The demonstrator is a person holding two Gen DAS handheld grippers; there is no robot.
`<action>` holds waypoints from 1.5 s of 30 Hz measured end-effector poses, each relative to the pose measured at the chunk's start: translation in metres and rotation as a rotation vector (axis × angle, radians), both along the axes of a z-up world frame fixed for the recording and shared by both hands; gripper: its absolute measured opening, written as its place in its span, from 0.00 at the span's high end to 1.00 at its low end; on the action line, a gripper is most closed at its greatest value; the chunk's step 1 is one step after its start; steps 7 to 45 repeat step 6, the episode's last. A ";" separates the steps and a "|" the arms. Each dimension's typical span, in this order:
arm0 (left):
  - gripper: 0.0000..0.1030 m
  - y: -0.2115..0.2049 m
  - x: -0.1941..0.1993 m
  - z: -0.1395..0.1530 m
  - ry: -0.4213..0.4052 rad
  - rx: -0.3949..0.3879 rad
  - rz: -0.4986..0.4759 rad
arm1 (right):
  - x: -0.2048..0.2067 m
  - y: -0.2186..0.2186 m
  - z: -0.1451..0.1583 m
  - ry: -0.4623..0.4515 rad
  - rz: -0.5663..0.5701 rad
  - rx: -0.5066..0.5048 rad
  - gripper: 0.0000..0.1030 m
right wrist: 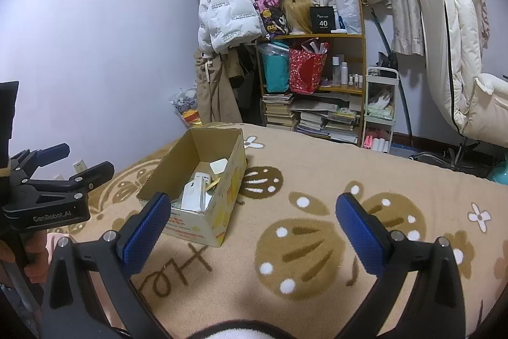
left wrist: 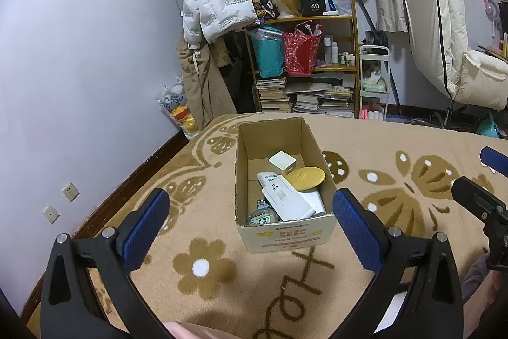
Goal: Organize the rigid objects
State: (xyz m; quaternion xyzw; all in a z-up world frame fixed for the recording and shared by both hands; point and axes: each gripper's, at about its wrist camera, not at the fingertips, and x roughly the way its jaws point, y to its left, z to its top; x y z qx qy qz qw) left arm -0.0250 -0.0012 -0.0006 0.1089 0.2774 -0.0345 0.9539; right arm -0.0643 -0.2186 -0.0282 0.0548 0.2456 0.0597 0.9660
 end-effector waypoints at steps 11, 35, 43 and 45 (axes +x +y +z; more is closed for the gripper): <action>0.01 0.003 -0.001 0.002 0.000 -0.004 0.009 | -0.001 -0.001 -0.002 0.001 -0.003 0.001 0.00; 0.01 0.003 -0.001 0.002 0.000 -0.004 0.009 | -0.001 -0.001 -0.002 0.001 -0.003 0.001 0.00; 0.01 0.003 -0.001 0.002 0.000 -0.004 0.009 | -0.001 -0.001 -0.002 0.001 -0.003 0.001 0.00; 0.01 0.003 -0.001 0.002 0.000 -0.004 0.009 | -0.001 -0.001 -0.002 0.001 -0.003 0.001 0.00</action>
